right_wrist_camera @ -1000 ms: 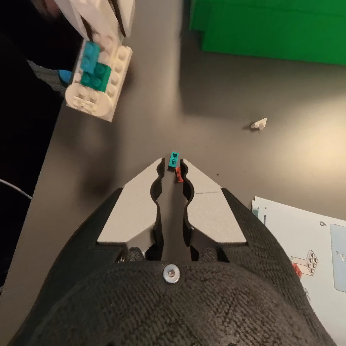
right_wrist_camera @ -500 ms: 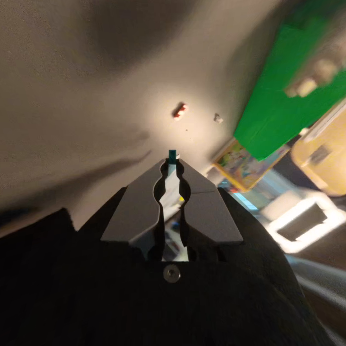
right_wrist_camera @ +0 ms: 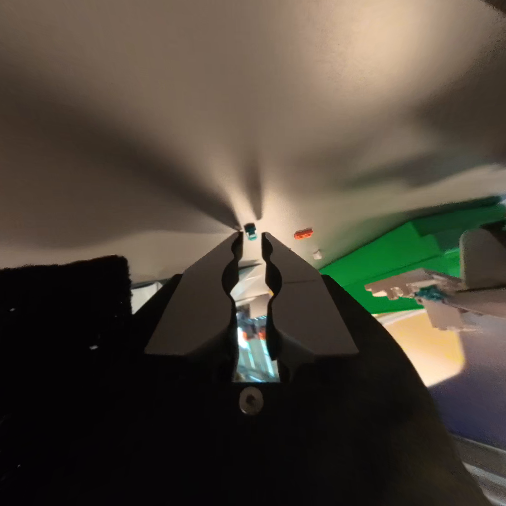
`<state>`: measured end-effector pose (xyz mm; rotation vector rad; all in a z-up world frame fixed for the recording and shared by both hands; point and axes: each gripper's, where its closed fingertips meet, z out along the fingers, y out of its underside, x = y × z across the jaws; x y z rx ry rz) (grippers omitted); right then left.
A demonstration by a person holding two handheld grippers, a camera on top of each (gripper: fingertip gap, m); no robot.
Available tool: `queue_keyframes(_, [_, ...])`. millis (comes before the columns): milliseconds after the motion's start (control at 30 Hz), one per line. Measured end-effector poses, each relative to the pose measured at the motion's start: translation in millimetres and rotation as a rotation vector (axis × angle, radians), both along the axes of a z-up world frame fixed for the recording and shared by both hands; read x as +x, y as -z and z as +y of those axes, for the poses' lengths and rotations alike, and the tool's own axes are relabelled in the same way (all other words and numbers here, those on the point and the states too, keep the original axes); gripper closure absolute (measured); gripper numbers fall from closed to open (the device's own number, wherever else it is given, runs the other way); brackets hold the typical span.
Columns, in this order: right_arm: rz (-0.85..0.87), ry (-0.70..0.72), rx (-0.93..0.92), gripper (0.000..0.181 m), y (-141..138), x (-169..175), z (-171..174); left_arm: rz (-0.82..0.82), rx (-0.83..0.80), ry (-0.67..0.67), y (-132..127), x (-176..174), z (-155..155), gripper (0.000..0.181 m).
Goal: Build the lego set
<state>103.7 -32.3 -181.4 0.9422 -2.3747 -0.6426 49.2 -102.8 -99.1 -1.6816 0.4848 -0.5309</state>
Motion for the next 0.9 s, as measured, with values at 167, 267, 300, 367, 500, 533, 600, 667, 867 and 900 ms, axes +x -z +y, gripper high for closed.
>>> queue_keyframes(167, [-0.129, 0.487, -0.532, 0.143, -12, 10, -6, -0.014, 0.017, 0.057, -3, 4, -1, 0.164])
queue_keyframes(267, [-0.249, 0.856, -0.999, 0.148, -20, 7, -11, -0.042, 0.033, 0.119, -7, 8, -3, 0.164])
queue_keyframes(300, [-0.273, 0.912, -1.125, 0.151, -23, 4, -10, -0.055, 0.034, 0.151, -8, 10, -5, 0.164])
queue_keyframes(367, [-0.305, 0.980, -1.280, 0.154, -24, 0, -3, -0.081, 0.036, 0.235, -10, 15, -9, 0.164])
queue_keyframes(500, [-0.397, 1.030, -1.359, 0.157, -11, 2, 0, -0.131, -0.010, 0.345, -10, 21, -16, 0.164])
queue_keyframes(533, [-0.413, 1.030, -1.371, 0.157, -9, 1, -1, -0.133, -0.015, 0.357, -10, 23, -17, 0.164])
queue_keyframes(600, [-0.436, 1.026, -1.390, 0.157, -8, -2, -2, -0.141, -0.021, 0.367, -10, 24, -17, 0.164])
queue_keyframes(667, [-0.457, 1.027, -1.381, 0.158, -5, -1, -1, -0.157, -0.025, 0.367, -11, 22, -17, 0.164])
queue_keyframes(867, [-0.507, 1.025, -1.391, 0.167, -10, -4, -5, -0.180, -0.037, 0.368, -12, 21, -16, 0.164])
queue_keyframes(900, [-0.516, 0.996, -1.431, 0.167, -21, -7, -13, -0.180, -0.038, 0.368, -12, 21, -15, 0.164])
